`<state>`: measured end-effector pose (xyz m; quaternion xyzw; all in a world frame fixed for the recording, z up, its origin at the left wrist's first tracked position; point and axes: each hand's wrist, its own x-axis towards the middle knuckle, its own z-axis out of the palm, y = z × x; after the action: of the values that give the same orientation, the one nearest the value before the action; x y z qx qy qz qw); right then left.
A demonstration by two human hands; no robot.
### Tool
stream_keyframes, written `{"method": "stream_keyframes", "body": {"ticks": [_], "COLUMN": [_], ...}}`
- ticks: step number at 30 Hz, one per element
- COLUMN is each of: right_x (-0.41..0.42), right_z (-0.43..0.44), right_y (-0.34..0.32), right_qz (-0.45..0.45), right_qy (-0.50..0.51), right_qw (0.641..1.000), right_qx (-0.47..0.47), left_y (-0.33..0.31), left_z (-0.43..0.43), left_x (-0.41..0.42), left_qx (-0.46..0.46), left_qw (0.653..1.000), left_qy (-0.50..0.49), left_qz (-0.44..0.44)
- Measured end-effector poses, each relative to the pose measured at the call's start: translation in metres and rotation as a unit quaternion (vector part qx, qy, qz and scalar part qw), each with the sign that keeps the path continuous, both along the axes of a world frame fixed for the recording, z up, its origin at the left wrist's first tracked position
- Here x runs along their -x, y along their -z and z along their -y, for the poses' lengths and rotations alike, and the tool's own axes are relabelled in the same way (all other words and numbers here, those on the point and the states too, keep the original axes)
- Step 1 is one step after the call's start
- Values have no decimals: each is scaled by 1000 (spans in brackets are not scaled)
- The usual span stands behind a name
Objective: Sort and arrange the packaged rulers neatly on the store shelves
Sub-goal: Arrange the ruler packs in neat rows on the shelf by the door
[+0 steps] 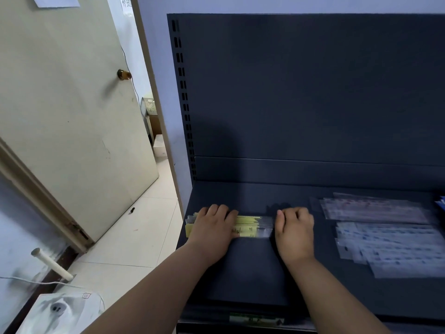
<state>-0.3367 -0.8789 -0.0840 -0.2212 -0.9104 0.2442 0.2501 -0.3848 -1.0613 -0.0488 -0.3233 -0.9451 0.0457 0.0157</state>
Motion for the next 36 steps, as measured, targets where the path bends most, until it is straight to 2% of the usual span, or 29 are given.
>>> {"method": "stream_keyframes", "body": {"ticks": [3,7,10,13,14,16,18,23,29,36], "right_x": [2,3,7,12,12,10,8,7,2,2], "right_z": [1,8,7,-5,-8,-8,-4,-6,-10,-9], "right_y": [-9,-13,-15,-17,-16,-16,-17,-19,-16,-15], "right_qz": [94,126,154,182,156,52,-24,-24,-33,42], "right_qy": [-7,-109,-125,-88,-81,-63,-39,-28,-55,-95], "right_qw": [990,972,965,972,982,993,975,939,917,964], "right_qx": [-101,-168,-173,-123,-71,91,218,343,394,246], "left_y": [3,5,5,4,4,5,5,7,6,8], "left_z": [-3,-5,-5,-2,-2,-3,-5,-7,-10,-12], "left_x": [6,11,15,18,18,17,17,23,22,17], "left_qx": [-15,-38,-48,-51,-48,-47,-43,-14,-24,-41], "left_qw": [1000,999,998,998,998,998,998,999,999,998], "left_qy": [11,0,-7,-4,-3,-1,0,12,31,43], "left_qz": [0,24,38,44,43,42,40,31,26,23]}}
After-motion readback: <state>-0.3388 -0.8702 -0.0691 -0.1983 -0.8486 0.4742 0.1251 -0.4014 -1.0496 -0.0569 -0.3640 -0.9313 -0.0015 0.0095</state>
